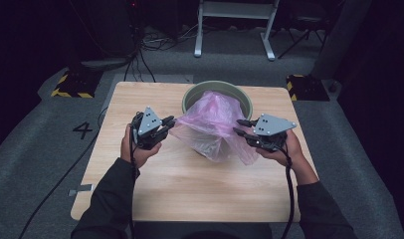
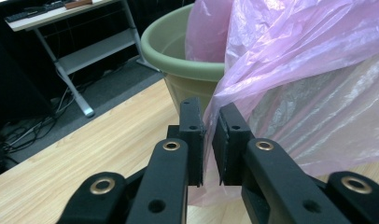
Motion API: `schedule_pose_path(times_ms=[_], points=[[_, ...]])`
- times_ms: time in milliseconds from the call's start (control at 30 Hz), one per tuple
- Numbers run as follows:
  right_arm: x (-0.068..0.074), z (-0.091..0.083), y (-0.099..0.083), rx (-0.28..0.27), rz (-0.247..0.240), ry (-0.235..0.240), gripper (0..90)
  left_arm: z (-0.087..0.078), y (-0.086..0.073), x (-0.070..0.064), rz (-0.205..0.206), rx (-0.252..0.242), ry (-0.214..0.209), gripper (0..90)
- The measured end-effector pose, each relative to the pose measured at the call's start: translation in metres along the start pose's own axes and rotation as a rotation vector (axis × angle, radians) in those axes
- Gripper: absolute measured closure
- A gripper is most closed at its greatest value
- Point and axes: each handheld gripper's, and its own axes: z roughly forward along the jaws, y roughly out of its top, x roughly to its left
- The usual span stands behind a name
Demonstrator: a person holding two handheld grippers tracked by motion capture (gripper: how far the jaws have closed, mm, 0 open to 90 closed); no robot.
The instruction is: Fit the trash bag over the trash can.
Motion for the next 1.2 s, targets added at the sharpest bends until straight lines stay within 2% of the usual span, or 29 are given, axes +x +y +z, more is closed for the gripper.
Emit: schedule_pose_path(times_ms=[67,133,167,300,333,400,467,567,633,700,833,1067,1200], points=[[-0.004,0.002,-0.001,-0.014,0.011,0.031,80.3,0.001,0.001,0.003,-0.006,-0.006,0.008,79.9],[-0.006,0.003,-0.001,-0.028,0.018,0.028,85.7,0.001,0.001,0.004,-0.005,-0.01,0.006,79.7],[-0.008,0.002,-0.002,-0.048,0.04,0.05,88.4,0.001,0.002,0.005,-0.006,-0.01,0.011,79.4],[-0.011,-0.003,-0.005,-0.088,0.062,0.077,90.0,0.001,0.004,0.007,-0.006,-0.021,0.017,76.9],[-0.012,-0.004,-0.005,-0.09,0.062,0.075,90.0,0.001,0.005,0.007,0.002,-0.022,0.029,75.7],[-0.013,-0.005,-0.004,-0.096,0.074,0.057,90.0,0.001,0.007,0.008,0.005,-0.03,0.02,74.8],[-0.017,-0.007,-0.004,-0.107,0.091,0.041,90.0,0.0,0.011,0.009,0.008,-0.037,0.028,72.6],[-0.021,-0.008,-0.005,-0.12,0.116,0.031,90.0,-0.001,0.015,0.01,0.014,-0.046,0.022,73.5],[-0.023,-0.008,-0.005,-0.127,0.127,0.029,90.0,0.0,0.017,0.01,0.029,-0.048,0.012,77.1],[-0.023,-0.009,-0.004,-0.129,0.129,0.019,90.0,0.001,0.019,0.01,0.033,-0.046,0.025,76.9],[-0.03,-0.008,-0.003,-0.124,0.151,-0.018,90.0,0.007,0.022,0.017,0.013,-0.041,0.052,74.3],[-0.05,0.007,-0.005,-0.104,0.213,-0.025,90.0,0.022,0.024,0.026,0.015,-0.023,0.044,88.8],[-0.062,0.014,-0.01,-0.094,0.259,-0.035,90.0,0.03,0.023,0.033,-0.002,-0.011,0.05,89.5]])
